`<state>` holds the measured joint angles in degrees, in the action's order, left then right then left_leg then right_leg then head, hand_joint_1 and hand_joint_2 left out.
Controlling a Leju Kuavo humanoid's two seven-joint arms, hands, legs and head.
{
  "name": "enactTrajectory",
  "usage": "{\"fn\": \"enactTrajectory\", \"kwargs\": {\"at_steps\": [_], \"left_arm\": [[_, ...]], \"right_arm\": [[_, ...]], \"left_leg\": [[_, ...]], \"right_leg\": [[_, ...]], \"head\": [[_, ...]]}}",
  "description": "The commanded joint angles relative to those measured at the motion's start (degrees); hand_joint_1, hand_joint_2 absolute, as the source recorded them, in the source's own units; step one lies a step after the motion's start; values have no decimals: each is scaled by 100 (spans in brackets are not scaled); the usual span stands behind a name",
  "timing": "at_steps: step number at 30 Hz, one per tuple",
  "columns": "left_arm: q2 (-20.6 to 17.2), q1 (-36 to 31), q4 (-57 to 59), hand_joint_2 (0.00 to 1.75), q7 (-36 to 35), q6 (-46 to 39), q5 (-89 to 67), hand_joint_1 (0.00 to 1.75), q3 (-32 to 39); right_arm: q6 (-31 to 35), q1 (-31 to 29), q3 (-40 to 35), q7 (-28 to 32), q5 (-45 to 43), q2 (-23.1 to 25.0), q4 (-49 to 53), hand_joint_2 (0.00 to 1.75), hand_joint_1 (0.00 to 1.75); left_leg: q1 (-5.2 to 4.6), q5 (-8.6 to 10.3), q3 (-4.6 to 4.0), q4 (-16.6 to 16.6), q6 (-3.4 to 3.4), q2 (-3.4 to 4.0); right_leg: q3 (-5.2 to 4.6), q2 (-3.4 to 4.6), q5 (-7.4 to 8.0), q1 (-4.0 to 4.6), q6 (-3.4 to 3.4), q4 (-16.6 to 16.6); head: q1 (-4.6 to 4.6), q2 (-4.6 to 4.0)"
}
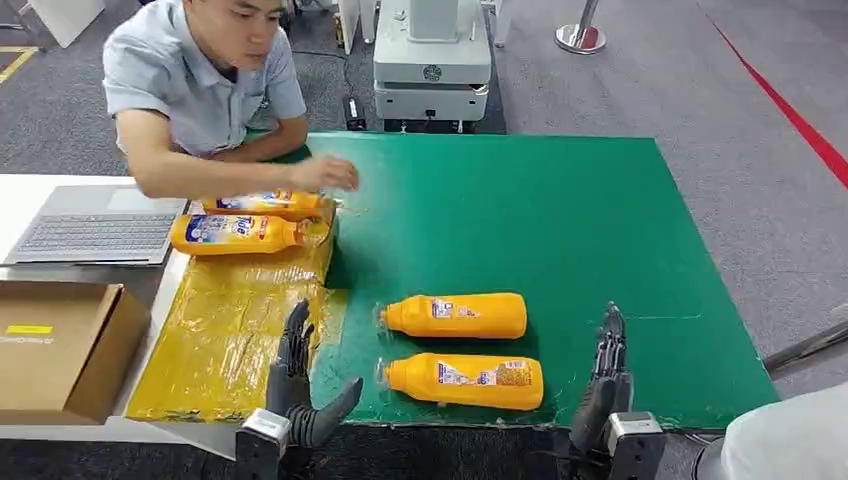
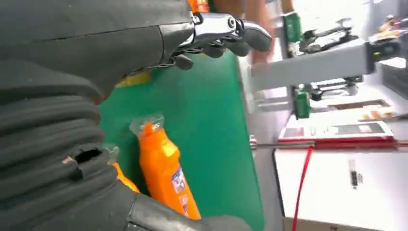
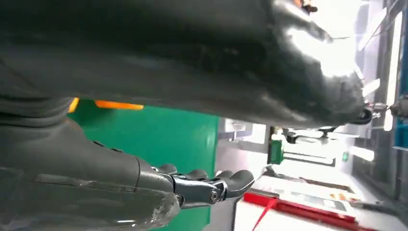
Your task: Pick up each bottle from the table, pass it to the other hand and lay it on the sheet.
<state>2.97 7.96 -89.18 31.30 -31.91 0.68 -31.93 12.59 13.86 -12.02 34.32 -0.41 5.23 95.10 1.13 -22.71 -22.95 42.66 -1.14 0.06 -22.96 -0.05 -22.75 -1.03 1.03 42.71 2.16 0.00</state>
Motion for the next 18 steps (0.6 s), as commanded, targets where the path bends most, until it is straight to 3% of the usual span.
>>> {"fn": "enactTrajectory", "kwargs": {"at_steps": [1, 10, 11, 13, 18], "left_arm": [[-253, -212, -9, 0, -307, -259, -872, 0, -371], [-398, -156, -237, 0, -289, 283, -722, 0, -354], [-518, -215, -244, 0, -372, 844, -538, 0, -457], [-483, -145, -287, 0, -253, 1122, -268, 0, -306], [-251, 47, -419, 0, -169, 1152, 25, 0, 114]], "right_arm": [[164, -150, -70, 115, 107, -67, -65, 0, 0], [62, -158, -97, 52, 117, -123, -293, 0, 0], [169, -235, -203, 43, 444, -239, -408, 0, 0], [450, -367, -333, -109, 1070, -371, -681, 0, 0], [1173, -441, -507, -222, 2222, -584, -1297, 0, 0]], "left_leg": [[0, 0, 0, 0, 0, 0], [0, 0, 0, 0, 0, 0], [0, 0, 0, 0, 0, 0], [0, 0, 0, 0, 0, 0], [0, 0, 0, 0, 0, 0]], "right_leg": [[0, 0, 0, 0, 0, 0], [0, 0, 0, 0, 0, 0], [0, 0, 0, 0, 0, 0], [0, 0, 0, 0, 0, 0], [0, 0, 0, 0, 0, 0]], "head": [[-7, 0], [-2, 0], [-7, 0], [-4, 0], [-4, 0]]}}
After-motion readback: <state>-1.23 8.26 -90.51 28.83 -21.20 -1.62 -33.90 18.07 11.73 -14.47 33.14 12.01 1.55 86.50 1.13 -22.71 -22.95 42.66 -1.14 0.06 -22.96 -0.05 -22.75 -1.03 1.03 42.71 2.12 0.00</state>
